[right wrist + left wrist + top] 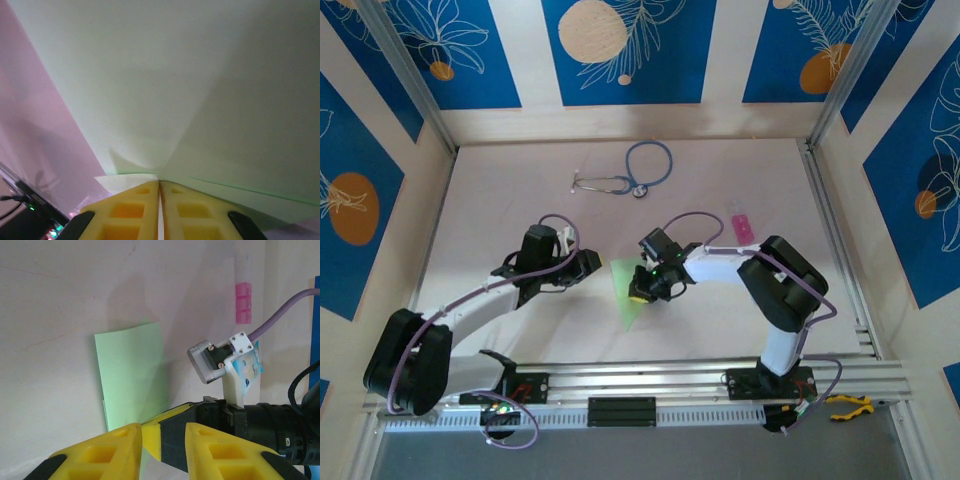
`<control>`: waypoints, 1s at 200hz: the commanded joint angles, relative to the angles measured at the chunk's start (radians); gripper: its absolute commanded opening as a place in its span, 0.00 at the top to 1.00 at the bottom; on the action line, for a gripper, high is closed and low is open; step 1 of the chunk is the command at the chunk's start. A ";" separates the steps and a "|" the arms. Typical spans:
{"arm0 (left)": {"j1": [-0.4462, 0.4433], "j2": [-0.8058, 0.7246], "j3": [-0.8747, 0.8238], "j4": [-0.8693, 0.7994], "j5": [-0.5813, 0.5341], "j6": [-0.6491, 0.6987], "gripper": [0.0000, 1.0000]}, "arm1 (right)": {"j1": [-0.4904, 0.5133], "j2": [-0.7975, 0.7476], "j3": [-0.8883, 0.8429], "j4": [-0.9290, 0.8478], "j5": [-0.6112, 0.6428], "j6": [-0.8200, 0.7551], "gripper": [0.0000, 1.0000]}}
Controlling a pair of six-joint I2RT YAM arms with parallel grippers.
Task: Fold a paper plane with a square sheet of paper (pick it up from the middle)
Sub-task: Fold the wing for the fifth time at the center of the table.
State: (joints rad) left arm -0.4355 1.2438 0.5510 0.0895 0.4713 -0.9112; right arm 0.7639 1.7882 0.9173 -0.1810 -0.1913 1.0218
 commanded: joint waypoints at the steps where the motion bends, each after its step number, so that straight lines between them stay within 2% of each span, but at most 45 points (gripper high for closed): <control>1: -0.009 -0.021 0.007 -0.002 0.008 0.016 0.70 | 0.009 0.006 -0.062 0.022 0.024 0.143 0.90; 42: -0.009 -0.004 0.009 0.013 0.014 0.006 0.71 | 0.042 -0.022 -0.228 0.295 0.058 0.448 0.91; 62: -0.009 0.003 0.009 0.020 0.019 0.000 0.70 | 0.061 -0.041 -0.265 0.359 0.095 0.518 0.90; 96: -0.011 0.011 0.006 0.026 0.022 -0.005 0.70 | 0.066 -0.102 -0.228 0.347 0.091 0.402 0.87; 130: -0.016 0.028 0.018 0.031 0.029 -0.006 0.71 | 0.072 -0.203 -0.172 0.163 0.179 0.261 0.86; 153: -0.029 0.053 0.031 0.043 0.032 -0.008 0.71 | 0.061 -0.270 -0.202 0.134 0.229 0.231 0.84; 200: -0.069 0.128 0.070 0.075 0.052 -0.010 0.70 | 0.008 -0.367 -0.291 0.132 0.241 0.201 0.83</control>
State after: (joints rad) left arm -0.4797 1.3415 0.5766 0.1261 0.4908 -0.9161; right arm 0.7994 1.4624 0.6750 0.0067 0.0158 1.2667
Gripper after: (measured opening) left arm 0.295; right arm 0.171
